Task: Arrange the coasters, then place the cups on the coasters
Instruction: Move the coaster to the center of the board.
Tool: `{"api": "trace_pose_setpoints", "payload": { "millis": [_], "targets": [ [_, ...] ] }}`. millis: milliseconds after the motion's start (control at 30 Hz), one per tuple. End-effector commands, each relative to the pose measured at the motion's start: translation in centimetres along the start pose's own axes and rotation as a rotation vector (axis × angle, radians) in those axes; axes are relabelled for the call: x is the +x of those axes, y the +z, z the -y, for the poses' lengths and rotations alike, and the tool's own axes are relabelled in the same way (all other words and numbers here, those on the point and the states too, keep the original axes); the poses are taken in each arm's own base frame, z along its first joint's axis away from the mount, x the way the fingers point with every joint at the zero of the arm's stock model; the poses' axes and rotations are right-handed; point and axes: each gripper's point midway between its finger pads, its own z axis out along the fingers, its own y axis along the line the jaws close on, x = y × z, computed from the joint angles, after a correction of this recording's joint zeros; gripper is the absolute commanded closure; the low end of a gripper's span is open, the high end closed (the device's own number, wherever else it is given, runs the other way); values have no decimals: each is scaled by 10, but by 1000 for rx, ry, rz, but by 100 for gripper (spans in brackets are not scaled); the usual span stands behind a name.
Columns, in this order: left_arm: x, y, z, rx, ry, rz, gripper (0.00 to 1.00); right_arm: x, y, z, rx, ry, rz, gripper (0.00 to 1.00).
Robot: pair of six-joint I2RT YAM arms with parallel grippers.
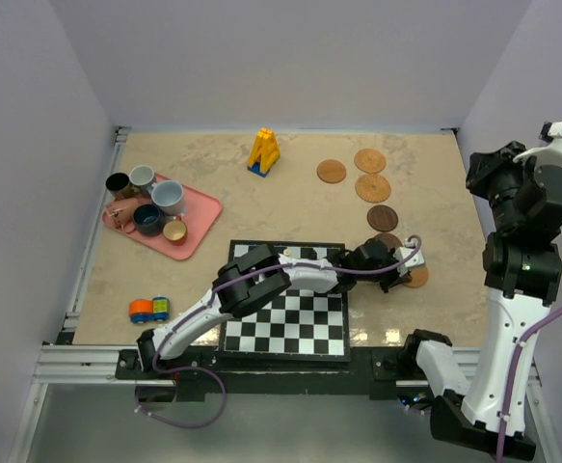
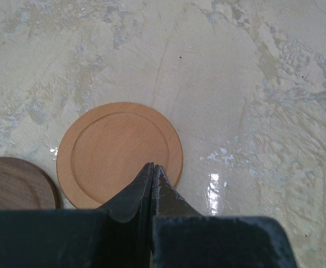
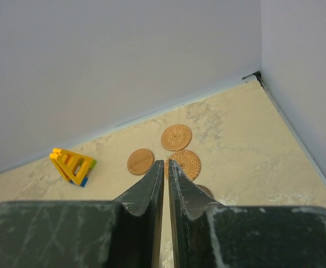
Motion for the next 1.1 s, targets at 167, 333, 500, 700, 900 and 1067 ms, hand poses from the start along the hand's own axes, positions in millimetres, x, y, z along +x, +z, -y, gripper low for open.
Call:
{"api": "trace_pose_setpoints", "payload": {
  "millis": [167, 333, 500, 700, 900, 1067],
  "targets": [
    [10, -24, 20, 33, -51, -41, 100, -9, -5, -7, -34, -23, 43, 88],
    [12, -30, 23, 26, -59, -46, 100, -9, -5, -6, -31, -25, 43, 88],
    [15, -38, 20, -1, -57, -53, 100, -8, -6, -6, -32, -23, 42, 87],
    [16, -45, 18, -29, -64, -49, 100, -8, -7, -7, -35, -24, 44, 87],
    [12, -49, 14, -53, -56, -42, 100, -10, -9, -7, -34, -27, 48, 87],
    [13, -53, 10, -78, -48, -44, 100, -9, -8, -7, -35, -27, 46, 87]
  ]
}}
